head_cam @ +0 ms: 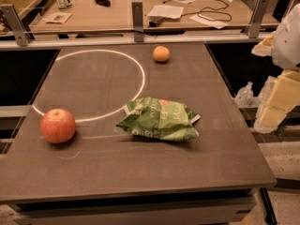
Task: Move orange near green jalapeno chip bag
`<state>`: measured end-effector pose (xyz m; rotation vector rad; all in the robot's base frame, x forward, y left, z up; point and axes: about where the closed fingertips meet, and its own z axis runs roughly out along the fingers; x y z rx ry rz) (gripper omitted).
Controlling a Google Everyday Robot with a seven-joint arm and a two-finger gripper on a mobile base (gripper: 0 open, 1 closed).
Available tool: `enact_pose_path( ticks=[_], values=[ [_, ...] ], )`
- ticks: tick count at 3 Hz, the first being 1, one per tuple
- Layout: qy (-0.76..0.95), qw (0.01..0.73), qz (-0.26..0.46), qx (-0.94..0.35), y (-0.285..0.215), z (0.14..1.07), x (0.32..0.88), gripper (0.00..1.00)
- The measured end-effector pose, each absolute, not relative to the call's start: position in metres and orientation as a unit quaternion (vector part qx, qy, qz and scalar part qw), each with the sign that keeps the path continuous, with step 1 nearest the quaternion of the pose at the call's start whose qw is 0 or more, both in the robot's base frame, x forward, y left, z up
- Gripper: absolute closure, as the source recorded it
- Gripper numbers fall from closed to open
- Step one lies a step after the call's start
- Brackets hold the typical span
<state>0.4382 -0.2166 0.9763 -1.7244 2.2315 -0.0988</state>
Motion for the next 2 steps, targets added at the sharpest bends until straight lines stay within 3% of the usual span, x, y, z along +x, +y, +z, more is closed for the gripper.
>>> enact_pose_path(
  ticks=[2],
  values=[
    [0.774,0.197,-0.005,-0.602,-0.2145,0.9792,0.4441,0.0]
  ],
)
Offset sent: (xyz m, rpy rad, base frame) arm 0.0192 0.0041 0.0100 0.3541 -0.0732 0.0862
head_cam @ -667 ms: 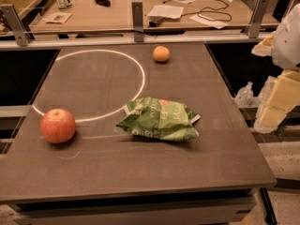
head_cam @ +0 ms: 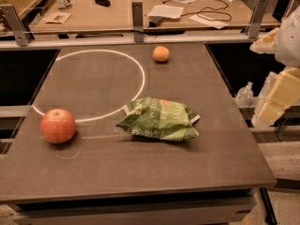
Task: Move orange near green jalapeno chip bag
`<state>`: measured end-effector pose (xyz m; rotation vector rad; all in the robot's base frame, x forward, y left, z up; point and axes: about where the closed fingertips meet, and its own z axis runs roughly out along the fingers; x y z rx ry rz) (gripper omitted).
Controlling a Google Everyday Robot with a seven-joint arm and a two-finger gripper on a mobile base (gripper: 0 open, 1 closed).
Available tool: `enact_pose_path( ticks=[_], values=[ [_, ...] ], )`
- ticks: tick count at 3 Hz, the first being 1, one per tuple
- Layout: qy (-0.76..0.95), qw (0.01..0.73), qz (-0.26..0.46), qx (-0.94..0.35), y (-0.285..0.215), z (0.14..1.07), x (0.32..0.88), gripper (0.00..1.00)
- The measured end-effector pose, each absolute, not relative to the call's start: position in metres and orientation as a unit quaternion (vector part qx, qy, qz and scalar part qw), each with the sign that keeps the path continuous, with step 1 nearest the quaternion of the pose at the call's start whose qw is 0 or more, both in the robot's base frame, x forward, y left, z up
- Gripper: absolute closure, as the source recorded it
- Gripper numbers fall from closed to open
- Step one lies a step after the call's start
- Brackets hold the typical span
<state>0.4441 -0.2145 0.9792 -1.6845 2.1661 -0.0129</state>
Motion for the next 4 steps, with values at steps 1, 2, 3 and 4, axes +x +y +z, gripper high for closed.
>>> enact_pose_path(
  ticks=[1,2,3,4],
  values=[
    [0.766,0.274,0.061,-0.578,-0.226,0.97,0.464,0.0],
    [0.764,0.328,0.114,-0.544,-0.232,0.961,0.482,0.0],
    [0.779,0.357,0.134,-0.497,-0.243,0.947,0.501,0.0],
    [0.8,0.367,0.137,-0.455,-0.244,0.93,0.521,0.0]
  ],
)
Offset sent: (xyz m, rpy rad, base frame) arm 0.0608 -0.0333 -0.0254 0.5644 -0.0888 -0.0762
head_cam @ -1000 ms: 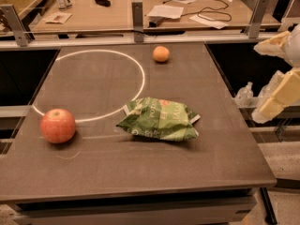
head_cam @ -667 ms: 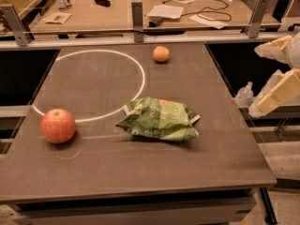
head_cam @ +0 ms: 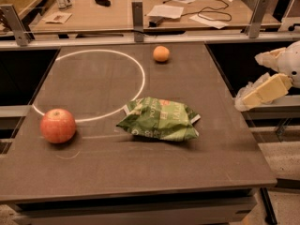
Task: Move orange near green jalapeno chip bag
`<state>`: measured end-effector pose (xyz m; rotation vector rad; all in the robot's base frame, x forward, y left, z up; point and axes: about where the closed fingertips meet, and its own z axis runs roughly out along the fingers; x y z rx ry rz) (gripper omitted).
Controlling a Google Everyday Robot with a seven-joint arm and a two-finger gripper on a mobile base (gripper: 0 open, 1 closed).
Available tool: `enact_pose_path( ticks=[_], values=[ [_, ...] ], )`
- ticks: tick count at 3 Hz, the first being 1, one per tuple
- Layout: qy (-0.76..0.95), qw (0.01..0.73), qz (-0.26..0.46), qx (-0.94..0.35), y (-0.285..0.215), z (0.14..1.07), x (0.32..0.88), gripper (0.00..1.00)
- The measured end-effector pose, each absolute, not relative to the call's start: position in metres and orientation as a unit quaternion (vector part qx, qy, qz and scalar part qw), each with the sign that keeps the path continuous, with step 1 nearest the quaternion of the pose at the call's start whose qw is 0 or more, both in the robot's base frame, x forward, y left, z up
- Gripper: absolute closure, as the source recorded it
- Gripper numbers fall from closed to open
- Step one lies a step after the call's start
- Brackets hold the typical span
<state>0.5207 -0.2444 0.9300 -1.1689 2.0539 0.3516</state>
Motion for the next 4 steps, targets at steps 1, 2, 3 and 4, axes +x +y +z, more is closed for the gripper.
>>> enact_pose_path(
  ticks=[1,2,3,4],
  values=[
    [0.8,0.367,0.137,-0.455,-0.244,0.93,0.521,0.0],
    [0.802,0.37,0.135,-0.449,-0.236,0.93,0.538,0.0],
    [0.798,0.399,0.112,-0.438,-0.235,0.939,0.561,0.0],
    [0.799,0.431,0.077,-0.412,-0.23,0.945,0.583,0.0]
  ],
)
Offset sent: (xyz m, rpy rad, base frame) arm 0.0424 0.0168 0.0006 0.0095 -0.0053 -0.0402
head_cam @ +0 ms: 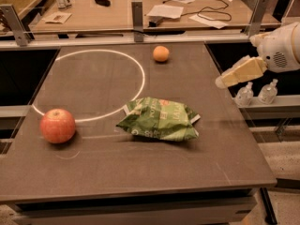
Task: Move orange near green jalapeno chip bag
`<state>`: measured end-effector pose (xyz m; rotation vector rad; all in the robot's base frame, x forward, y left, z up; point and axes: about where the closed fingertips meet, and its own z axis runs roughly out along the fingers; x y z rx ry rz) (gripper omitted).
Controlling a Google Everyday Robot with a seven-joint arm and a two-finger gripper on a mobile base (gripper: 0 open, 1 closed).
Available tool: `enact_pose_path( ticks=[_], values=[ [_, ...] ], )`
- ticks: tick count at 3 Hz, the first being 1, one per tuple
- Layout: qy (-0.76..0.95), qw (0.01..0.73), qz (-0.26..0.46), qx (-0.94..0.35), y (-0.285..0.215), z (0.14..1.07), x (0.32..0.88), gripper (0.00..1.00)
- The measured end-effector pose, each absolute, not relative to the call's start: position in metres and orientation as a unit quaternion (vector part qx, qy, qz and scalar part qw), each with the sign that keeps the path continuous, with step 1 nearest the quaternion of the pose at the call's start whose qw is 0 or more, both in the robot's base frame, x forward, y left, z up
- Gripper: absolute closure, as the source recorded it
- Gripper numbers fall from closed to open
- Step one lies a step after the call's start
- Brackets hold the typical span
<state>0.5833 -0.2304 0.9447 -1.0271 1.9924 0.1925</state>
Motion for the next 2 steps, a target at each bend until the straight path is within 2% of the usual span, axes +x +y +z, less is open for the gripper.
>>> enact_pose_path(
  ticks=[1,2],
  values=[
    [0.805,0.457,0.061,-0.374,-0.225,0.943,0.61,0.0],
    [0.806,0.478,0.086,-0.339,-0.219,0.939,0.635,0.0]
  ],
)
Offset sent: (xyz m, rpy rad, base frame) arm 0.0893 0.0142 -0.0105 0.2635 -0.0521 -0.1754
